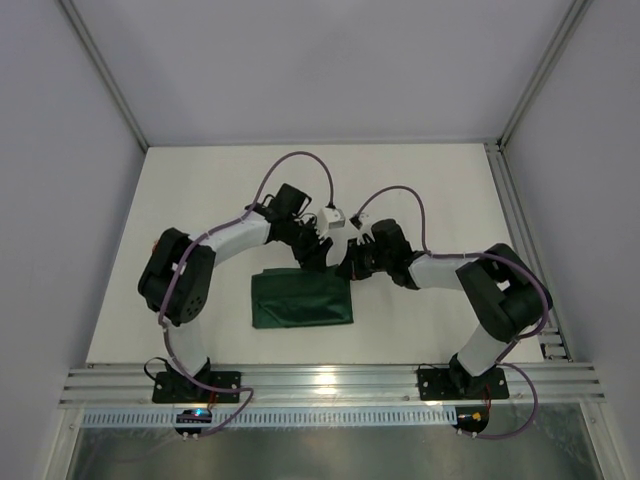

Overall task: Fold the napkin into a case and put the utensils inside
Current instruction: Smooth out the 2/3-rectangle-folded napkin at the center of the board.

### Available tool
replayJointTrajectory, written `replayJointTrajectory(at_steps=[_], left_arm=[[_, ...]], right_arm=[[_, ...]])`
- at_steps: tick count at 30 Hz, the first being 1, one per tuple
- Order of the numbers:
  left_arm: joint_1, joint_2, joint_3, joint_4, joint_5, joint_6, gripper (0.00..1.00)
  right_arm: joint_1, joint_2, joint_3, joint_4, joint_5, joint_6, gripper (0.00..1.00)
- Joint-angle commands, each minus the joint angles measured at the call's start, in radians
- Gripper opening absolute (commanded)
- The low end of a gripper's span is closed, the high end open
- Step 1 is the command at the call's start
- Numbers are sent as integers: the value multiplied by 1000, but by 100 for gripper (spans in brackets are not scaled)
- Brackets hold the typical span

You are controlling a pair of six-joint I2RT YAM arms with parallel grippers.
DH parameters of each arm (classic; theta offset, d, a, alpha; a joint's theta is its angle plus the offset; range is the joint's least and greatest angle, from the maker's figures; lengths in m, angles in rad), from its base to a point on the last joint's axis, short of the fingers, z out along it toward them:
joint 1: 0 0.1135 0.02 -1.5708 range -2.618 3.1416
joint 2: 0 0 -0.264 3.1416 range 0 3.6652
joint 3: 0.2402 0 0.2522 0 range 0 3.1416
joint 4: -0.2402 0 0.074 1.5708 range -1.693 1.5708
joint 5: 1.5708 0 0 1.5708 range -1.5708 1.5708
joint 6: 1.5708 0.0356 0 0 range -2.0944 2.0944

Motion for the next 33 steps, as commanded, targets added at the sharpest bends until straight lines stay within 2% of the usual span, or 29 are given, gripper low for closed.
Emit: replayJointTrajectory(at_steps=[1,11,14,15,17,19,21,22,24,30,33], left_arm=[[1,27,39,110,76,3,56],[-45,119,49,153,73,-18,54],[-45,131,52,155,81,-34,40],[-45,133,52,162,87,-46,28],[-45,134,57,159,99,-52,14],[-45,131,60,158,104,-60,8],[-45,128,62,153,107,-64,2],[-45,120,60,147,110,-64,1],[-45,117,57,142,110,-60,0],[-45,107,55,127,112,-44,0],[-47,108,57,122,116,-46,0]], right_arm=[[-5,-49,-22,91,-26,-2,4],[-3,-69,-82,209,-42,8,4],[-5,-68,-79,208,-45,8,4],[-3,-68,-79,209,-46,5,4],[-5,-68,-79,206,-51,7,4],[-5,-68,-77,194,-54,7,6],[-6,-81,-69,165,-36,8,16],[-6,-92,-74,138,-28,10,23],[-18,-143,-85,96,10,25,30],[-43,-265,-125,-19,129,54,33],[-52,-258,-120,-74,196,63,33]])
